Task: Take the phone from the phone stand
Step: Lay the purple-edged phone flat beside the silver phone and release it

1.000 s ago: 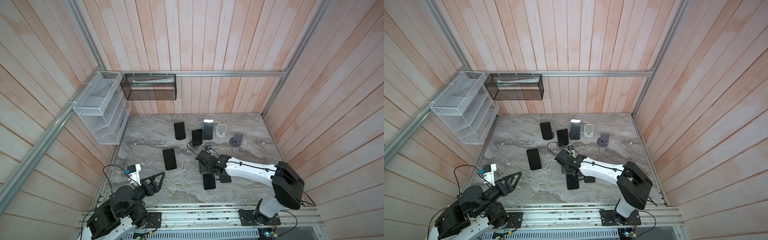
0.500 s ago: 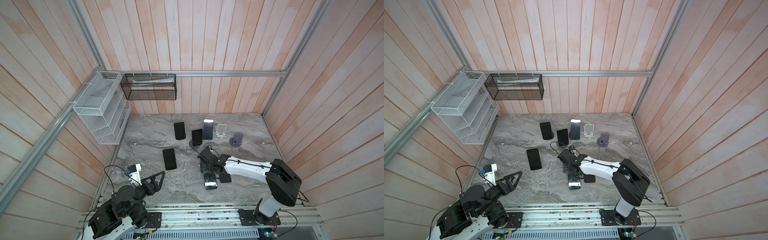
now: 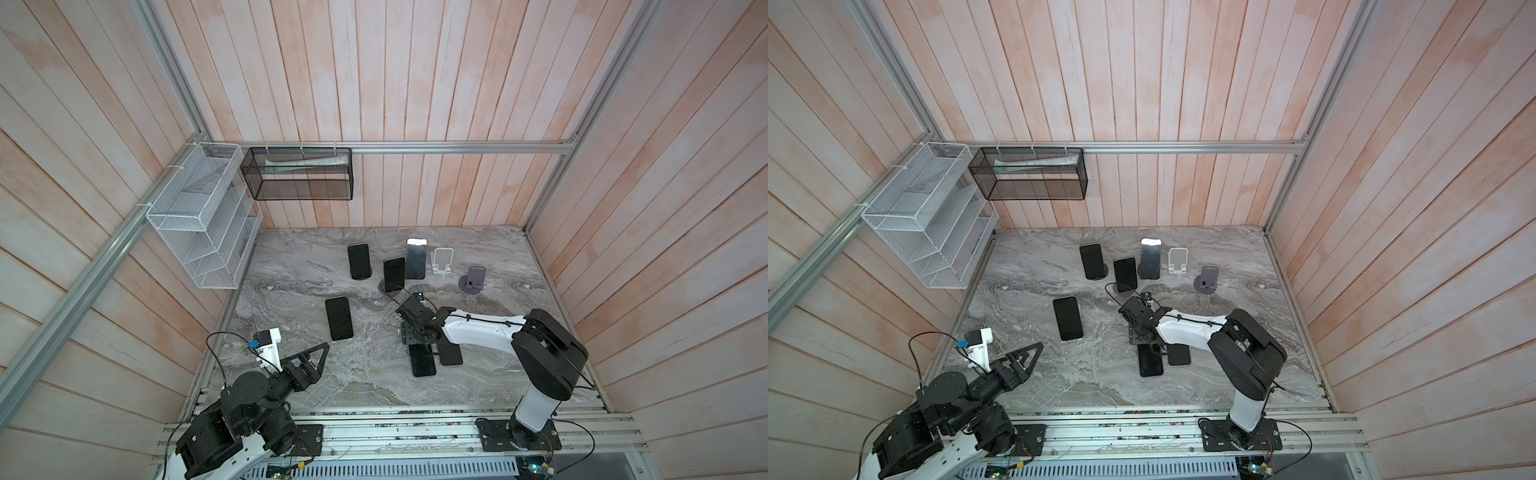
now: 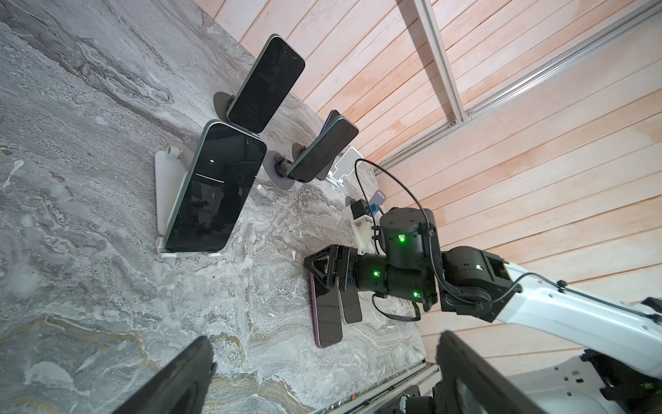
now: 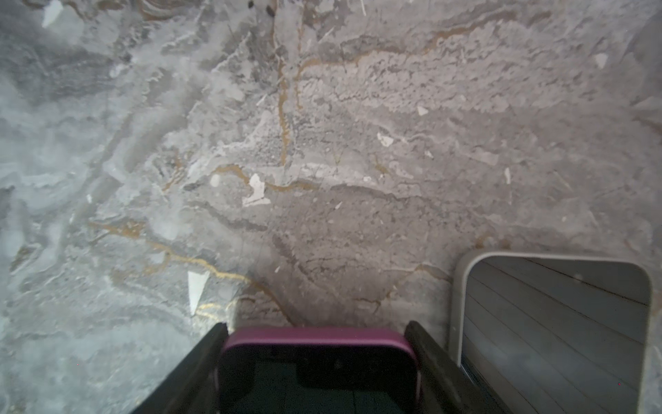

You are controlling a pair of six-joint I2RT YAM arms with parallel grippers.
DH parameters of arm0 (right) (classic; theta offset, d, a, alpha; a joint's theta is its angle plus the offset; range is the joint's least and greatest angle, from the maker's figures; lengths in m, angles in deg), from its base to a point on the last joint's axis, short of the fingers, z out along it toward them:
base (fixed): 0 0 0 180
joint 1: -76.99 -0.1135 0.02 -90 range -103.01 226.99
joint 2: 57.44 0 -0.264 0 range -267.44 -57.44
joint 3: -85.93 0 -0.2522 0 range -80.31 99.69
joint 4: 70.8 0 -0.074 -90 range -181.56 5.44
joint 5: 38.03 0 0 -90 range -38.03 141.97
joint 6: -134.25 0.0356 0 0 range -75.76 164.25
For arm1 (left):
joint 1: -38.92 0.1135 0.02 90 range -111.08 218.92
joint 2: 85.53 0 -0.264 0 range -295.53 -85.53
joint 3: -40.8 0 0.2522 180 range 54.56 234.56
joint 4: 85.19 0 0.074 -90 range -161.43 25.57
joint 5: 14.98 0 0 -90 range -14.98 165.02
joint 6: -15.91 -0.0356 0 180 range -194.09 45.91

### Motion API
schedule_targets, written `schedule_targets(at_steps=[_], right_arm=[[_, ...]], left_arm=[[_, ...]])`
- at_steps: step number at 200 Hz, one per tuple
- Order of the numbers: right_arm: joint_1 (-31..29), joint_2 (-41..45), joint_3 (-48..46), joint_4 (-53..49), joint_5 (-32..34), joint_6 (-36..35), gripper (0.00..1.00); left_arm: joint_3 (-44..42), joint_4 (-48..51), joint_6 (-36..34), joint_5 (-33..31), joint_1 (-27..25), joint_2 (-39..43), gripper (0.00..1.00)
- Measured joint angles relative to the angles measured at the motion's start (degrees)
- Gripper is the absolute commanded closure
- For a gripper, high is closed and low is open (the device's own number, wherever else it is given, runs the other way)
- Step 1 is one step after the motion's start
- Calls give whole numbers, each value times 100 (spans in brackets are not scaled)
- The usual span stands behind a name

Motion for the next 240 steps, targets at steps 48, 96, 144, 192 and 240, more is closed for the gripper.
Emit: schedule_targets(at_steps=[48,96,144,192,240], right_arm=[[13,-61,-9,92,7,-17,40],[15,-227,116,177,168,-17,38],[35,-437,308,343,286,-15,32],[39,-444,315,350,308,9,22],[39,-442,317,352,308,4,18]], left_arm=[[0,2,2,0,0,0,1],[0,4,2,0,0,0,1],[0,4,2,-2,0,0,1],[0,4,4,-2,0,0,1],[0,2,2,0,0,0,1]])
